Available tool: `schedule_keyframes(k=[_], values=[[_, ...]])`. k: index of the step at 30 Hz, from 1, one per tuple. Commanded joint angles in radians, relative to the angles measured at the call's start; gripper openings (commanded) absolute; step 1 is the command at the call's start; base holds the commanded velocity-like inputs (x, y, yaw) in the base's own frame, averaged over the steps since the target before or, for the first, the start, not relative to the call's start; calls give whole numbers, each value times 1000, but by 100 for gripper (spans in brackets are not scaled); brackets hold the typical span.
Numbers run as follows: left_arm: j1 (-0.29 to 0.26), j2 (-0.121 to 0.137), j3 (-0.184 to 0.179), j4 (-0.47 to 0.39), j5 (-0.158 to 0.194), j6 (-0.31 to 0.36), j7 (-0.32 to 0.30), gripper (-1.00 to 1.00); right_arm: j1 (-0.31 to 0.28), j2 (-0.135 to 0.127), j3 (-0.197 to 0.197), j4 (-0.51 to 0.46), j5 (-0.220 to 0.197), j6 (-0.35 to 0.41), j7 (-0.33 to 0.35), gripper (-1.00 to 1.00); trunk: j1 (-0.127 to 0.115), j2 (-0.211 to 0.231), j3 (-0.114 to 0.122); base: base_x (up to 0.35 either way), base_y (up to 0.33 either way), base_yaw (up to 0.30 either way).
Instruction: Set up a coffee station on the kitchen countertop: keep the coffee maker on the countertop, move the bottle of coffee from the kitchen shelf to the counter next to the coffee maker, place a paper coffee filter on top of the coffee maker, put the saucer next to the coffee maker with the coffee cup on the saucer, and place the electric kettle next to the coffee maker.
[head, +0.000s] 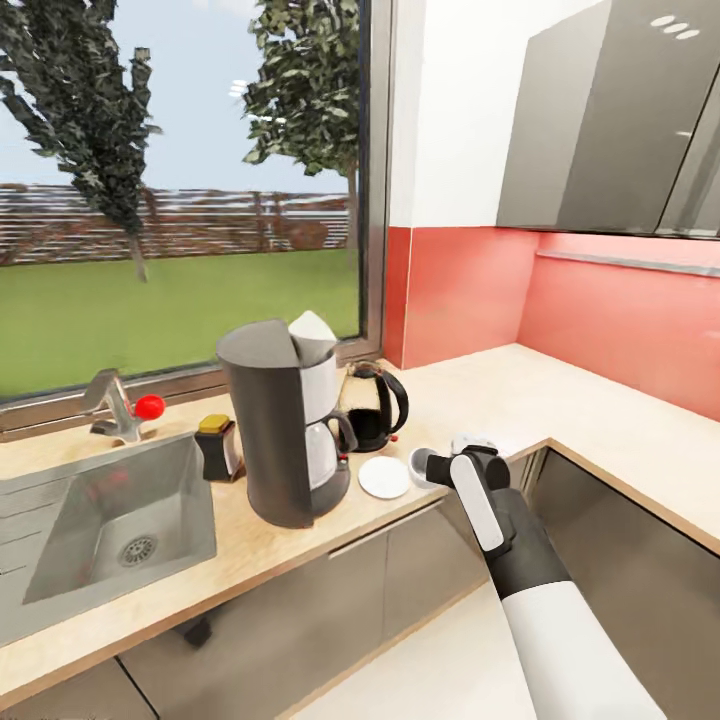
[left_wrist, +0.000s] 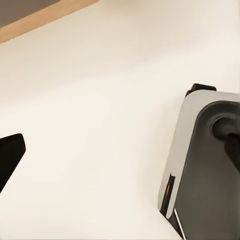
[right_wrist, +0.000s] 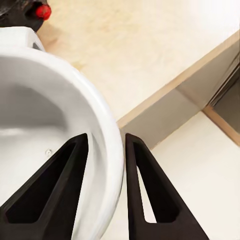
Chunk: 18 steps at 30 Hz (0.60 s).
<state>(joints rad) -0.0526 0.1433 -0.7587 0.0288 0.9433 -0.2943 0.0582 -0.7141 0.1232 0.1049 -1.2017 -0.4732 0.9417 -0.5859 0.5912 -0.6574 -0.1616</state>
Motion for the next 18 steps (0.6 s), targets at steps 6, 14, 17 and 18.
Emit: schedule_keyframes(k=[6, 14, 17, 18], values=[[-1, 0, -7, 3, 3, -3, 3, 100, -1, 3, 2, 1, -10, 2, -11, -100, 1, -1, -2, 163, -291, 277], [-1, 0, -7, 2, 3, 0, 3, 100, -1, 10, 7, 32, -9, 2, -12, -100, 1, -1, -2, 70, -73, 277], [-1, -1, -7, 3, 3, 1, 3, 100, -1, 17, 8, 70, -11, 2, -12, -100, 1, -1, -2, 5, -4, 277], [-1, -1, -7, 3, 3, 1, 3, 100, -1, 18, 8, 73, -11, 2, -12, -100, 1, -1, -2, 1, -1, 277]])
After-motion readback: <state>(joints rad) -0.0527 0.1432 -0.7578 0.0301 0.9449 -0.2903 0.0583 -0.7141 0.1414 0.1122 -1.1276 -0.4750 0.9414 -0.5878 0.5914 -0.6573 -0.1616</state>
